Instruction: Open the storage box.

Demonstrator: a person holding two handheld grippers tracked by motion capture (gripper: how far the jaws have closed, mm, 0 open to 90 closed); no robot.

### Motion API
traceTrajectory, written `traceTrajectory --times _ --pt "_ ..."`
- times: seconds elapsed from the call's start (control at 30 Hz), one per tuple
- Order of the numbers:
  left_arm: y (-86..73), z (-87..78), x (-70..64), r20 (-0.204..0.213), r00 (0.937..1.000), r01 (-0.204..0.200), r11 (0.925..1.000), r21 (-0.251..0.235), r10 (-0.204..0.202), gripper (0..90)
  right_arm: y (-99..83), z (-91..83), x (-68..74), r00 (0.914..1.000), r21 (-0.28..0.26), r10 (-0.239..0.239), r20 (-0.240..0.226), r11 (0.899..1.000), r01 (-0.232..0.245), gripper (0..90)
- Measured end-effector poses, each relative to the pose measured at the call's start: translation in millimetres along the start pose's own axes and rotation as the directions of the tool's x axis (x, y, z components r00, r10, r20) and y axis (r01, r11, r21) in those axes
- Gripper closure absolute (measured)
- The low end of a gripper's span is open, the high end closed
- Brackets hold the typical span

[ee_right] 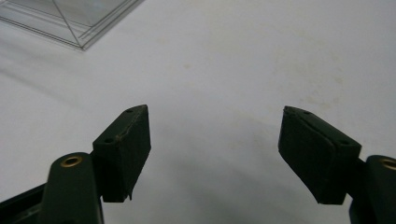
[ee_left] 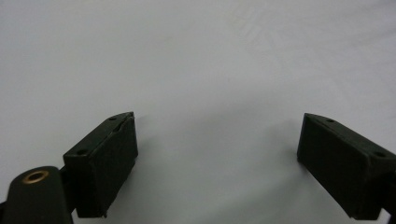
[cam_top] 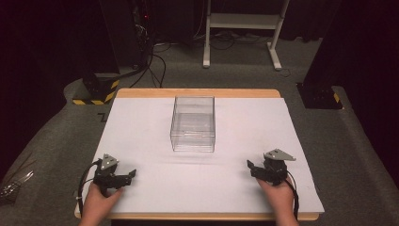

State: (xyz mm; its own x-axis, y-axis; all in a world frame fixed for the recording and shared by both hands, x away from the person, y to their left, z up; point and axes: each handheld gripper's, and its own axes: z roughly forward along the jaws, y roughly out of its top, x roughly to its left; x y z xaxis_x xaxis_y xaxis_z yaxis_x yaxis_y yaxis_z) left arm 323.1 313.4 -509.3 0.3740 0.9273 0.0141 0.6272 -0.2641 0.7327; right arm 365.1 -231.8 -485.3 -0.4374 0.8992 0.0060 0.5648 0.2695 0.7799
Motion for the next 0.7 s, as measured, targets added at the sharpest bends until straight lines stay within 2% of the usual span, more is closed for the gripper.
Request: traceTrajectory --times 0.2,0.57,0.7 --pt "0.1 -0.1 0.2 0.001 1.0000 0.000 1.0000 0.002 0.000 12.4 3.0 -4.3 13.9 0.9987 -0.029 -0.047 -0.022 0.999 0.046 32.1" --pt "-0.1 0.0 -0.4 -0.001 1.0000 0.002 1.0000 -0.001 -0.002 12.5 7.0 -7.5 32.2 0.9955 -0.070 -0.050 -0.081 0.997 0.044 38.7" --pt "0.0 0.0 -0.1 -0.001 1.0000 0.000 1.0000 0.000 0.000 12.5 8.9 -8.6 43.2 0.9927 -0.085 -0.074 -0.095 0.994 0.066 41.8"
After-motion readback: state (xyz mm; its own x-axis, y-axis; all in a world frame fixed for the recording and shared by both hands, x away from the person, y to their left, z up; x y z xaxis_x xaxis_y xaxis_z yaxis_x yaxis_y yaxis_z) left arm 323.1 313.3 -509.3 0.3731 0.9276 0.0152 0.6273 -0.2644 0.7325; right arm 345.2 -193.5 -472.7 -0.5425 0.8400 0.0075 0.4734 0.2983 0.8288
